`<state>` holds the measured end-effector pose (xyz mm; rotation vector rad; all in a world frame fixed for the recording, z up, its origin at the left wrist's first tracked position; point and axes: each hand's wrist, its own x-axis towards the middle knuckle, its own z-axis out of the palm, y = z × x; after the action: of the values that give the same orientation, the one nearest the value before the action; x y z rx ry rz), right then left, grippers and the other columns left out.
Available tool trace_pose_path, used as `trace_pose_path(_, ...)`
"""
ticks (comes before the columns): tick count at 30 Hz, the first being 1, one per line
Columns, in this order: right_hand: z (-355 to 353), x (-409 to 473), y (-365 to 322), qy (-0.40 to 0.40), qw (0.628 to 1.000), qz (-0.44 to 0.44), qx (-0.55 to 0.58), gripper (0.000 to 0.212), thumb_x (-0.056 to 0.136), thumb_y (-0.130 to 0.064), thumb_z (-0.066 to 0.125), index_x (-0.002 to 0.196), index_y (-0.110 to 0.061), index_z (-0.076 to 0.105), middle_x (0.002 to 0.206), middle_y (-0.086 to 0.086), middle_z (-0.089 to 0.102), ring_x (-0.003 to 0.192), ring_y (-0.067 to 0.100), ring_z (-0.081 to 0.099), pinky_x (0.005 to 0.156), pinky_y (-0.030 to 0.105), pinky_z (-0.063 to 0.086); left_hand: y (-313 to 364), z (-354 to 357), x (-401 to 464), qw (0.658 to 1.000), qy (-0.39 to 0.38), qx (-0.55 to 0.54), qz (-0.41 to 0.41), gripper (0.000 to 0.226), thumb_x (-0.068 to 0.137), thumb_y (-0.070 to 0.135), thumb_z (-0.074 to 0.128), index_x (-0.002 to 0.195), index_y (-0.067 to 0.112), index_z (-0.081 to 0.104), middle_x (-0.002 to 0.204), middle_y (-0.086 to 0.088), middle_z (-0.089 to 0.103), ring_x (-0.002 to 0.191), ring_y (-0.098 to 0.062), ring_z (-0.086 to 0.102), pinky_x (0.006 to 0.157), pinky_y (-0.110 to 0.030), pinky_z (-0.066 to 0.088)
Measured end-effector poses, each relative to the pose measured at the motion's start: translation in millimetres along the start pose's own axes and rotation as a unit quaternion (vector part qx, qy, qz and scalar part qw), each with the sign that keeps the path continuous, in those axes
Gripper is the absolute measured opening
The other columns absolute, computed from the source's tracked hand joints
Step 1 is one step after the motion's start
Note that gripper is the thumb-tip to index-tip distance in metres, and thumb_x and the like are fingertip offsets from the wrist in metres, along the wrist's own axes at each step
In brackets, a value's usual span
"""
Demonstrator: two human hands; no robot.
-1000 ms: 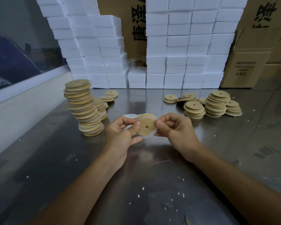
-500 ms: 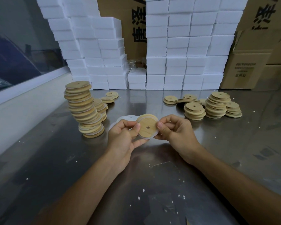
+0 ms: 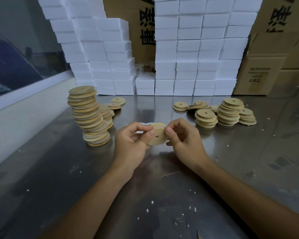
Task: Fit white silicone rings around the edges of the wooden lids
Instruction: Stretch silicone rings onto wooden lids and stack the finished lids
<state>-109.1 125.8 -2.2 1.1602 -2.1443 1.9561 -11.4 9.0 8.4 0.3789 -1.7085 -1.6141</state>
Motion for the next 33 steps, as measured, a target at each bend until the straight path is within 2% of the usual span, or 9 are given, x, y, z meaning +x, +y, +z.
trace_pose_path(4, -4.7, 2.7, -0.8, -0.020, 0.998, 0.033, 0.042, 0.015, 0.094, 0.001, 0.060, 0.082, -0.007, 0.060, 0.072, 0.011, 0.065, 0.065, 0.015, 0.060, 0.068, 0.035, 0.056, 0.0, -1.5, -0.4, 0.999, 0.001, -0.027, -0.035, 0.035, 0.084, -0.004, 0.069, 0.062, 0.022, 0.071, 0.101, -0.008, 0.071, 0.085, -0.020, 0.073, 0.062, -0.037, 0.061)
trace_pose_path(7, -7.7, 3.7, -0.8, -0.028, 0.997, 0.044, 0.064, 0.013, 0.093, 0.003, 0.060, 0.084, -0.005, 0.061, 0.073, 0.019, 0.068, 0.065, 0.018, 0.064, 0.065, 0.029, 0.056, -0.5, -1.7, -0.5, 0.996, 0.010, -0.038, -0.074, 0.029, 0.086, -0.001, 0.069, 0.065, 0.018, 0.071, 0.109, -0.012, 0.069, 0.092, -0.032, 0.071, 0.063, -0.046, 0.061)
trace_pose_path(14, -4.6, 1.6, -0.4, -0.048, 0.993, 0.054, 0.095, 0.009, 0.096, -0.004, 0.059, 0.089, 0.002, 0.061, 0.071, 0.002, 0.068, 0.065, 0.007, 0.067, 0.064, 0.027, 0.060, 0.3, -2.2, -0.5, 0.992, 0.021, -0.080, -0.100, 0.024, 0.087, -0.004, 0.066, 0.071, 0.014, 0.069, 0.108, -0.017, 0.070, 0.089, -0.029, 0.073, 0.066, -0.042, 0.060)
trace_pose_path(20, -5.5, 1.4, -1.7, -0.037, 0.993, 0.066, 0.095, 0.017, 0.097, -0.008, 0.058, 0.090, 0.008, 0.059, 0.076, 0.012, 0.070, 0.066, 0.014, 0.069, 0.062, 0.030, 0.061, 1.3, 1.0, -2.2, 0.988, 0.016, -0.102, -0.111, 0.032, 0.087, -0.004, 0.065, 0.063, 0.018, 0.070, 0.105, -0.018, 0.070, 0.091, -0.031, 0.072, 0.068, -0.046, 0.060)
trace_pose_path(25, -4.2, -0.5, -3.3, -0.057, 0.991, 0.062, 0.099, 0.009, 0.091, -0.006, 0.067, 0.087, -0.006, 0.059, 0.079, 0.021, 0.072, 0.068, 0.023, 0.071, 0.059, 0.025, 0.056, 5.3, -5.4, 3.8, 0.972, 0.025, -0.182, -0.148, 0.018, 0.089, -0.001, 0.063, 0.073, 0.007, 0.059, 0.086, -0.011, 0.073, 0.086, -0.032, 0.073, 0.066, -0.049, 0.060)
trace_pose_path(27, -3.5, -0.2, -1.8, -0.041, 0.995, 0.047, 0.078, 0.010, 0.092, -0.003, 0.066, 0.085, -0.007, 0.059, 0.074, 0.017, 0.071, 0.065, 0.019, 0.070, 0.059, 0.026, 0.054, 5.0, -6.5, 3.9, 0.982, 0.019, -0.132, -0.131, 0.016, 0.089, 0.000, 0.064, 0.077, 0.007, 0.055, 0.085, -0.010, 0.074, 0.085, -0.030, 0.074, 0.068, -0.048, 0.061)
trace_pose_path(30, -5.5, 1.0, 0.1, -0.002, 1.000, 0.017, 0.015, 0.008, 0.093, -0.003, 0.063, 0.087, -0.008, 0.061, 0.075, 0.010, 0.069, 0.067, 0.017, 0.064, 0.064, 0.038, 0.052, 0.7, -4.7, 0.7, 0.998, 0.010, 0.012, -0.065, 0.019, 0.087, 0.000, 0.068, 0.077, 0.010, 0.055, 0.080, -0.004, 0.074, 0.082, -0.027, 0.074, 0.065, -0.045, 0.062)
trace_pose_path(32, -7.2, 1.0, 0.6, 0.003, 1.000, 0.000, 0.002, 0.009, 0.094, -0.003, 0.061, 0.088, -0.010, 0.060, 0.077, 0.001, 0.065, 0.069, 0.009, 0.059, 0.064, 0.035, 0.050, -2.5, -4.0, -0.3, 0.997, 0.009, 0.070, -0.031, 0.018, 0.087, 0.003, 0.069, 0.077, 0.011, 0.056, 0.078, -0.004, 0.074, 0.078, -0.029, 0.073, 0.066, -0.049, 0.061)
trace_pose_path(33, -7.4, 0.6, 0.4, 0.000, 1.000, -0.010, -0.003, 0.009, 0.094, -0.003, 0.061, 0.088, -0.009, 0.060, 0.077, -0.002, 0.063, 0.068, 0.005, 0.057, 0.062, 0.028, 0.047, -3.6, -4.2, -0.2, 0.996, 0.009, 0.091, -0.016, 0.017, 0.088, 0.005, 0.069, 0.078, 0.012, 0.056, 0.079, -0.007, 0.073, 0.076, -0.030, 0.072, 0.067, -0.052, 0.060)
